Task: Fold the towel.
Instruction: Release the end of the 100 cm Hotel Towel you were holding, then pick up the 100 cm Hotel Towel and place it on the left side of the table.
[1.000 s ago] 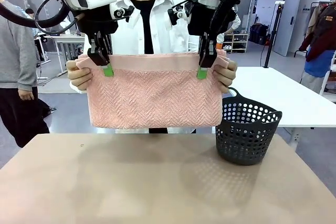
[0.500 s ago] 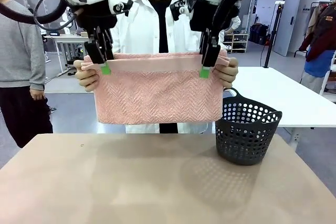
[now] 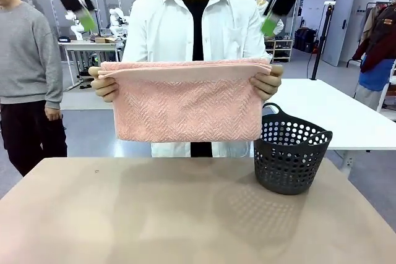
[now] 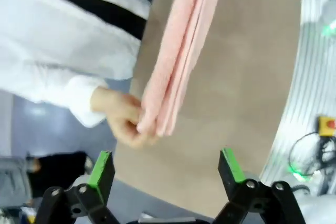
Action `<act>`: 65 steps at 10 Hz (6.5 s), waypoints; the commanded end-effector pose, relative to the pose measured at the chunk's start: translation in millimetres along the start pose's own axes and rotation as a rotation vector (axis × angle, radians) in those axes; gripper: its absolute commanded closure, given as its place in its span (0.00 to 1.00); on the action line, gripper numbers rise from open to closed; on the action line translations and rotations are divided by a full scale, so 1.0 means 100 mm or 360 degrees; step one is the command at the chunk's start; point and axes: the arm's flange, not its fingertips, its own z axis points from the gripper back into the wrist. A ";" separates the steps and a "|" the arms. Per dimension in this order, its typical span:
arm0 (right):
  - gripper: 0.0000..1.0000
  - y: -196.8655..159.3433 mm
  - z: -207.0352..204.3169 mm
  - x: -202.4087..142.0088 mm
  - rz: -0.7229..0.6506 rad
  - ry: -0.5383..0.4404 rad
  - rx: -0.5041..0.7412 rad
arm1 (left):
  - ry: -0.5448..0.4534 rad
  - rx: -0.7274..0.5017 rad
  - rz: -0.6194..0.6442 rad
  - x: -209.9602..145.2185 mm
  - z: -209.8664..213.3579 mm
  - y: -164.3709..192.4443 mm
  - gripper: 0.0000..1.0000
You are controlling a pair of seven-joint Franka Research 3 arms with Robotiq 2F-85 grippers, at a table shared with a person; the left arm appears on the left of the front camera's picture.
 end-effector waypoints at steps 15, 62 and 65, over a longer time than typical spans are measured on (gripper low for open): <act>0.00 0.09 1.30 -1.97 -0.1156 -0.0339 -0.0391 | 0.0063 0.0244 0.1268 -2.12 0.99 -0.04 0.00; 0.00 0.09 1.30 -1.97 -0.1156 -0.0339 -0.0391 | -0.0123 -0.0508 0.1623 -1.52 -2.53 -0.87 0.00; 0.00 0.09 1.30 -1.97 -0.1156 -0.0339 -0.0391 | -0.0091 -0.0594 0.1711 -1.32 -3.24 -1.11 0.00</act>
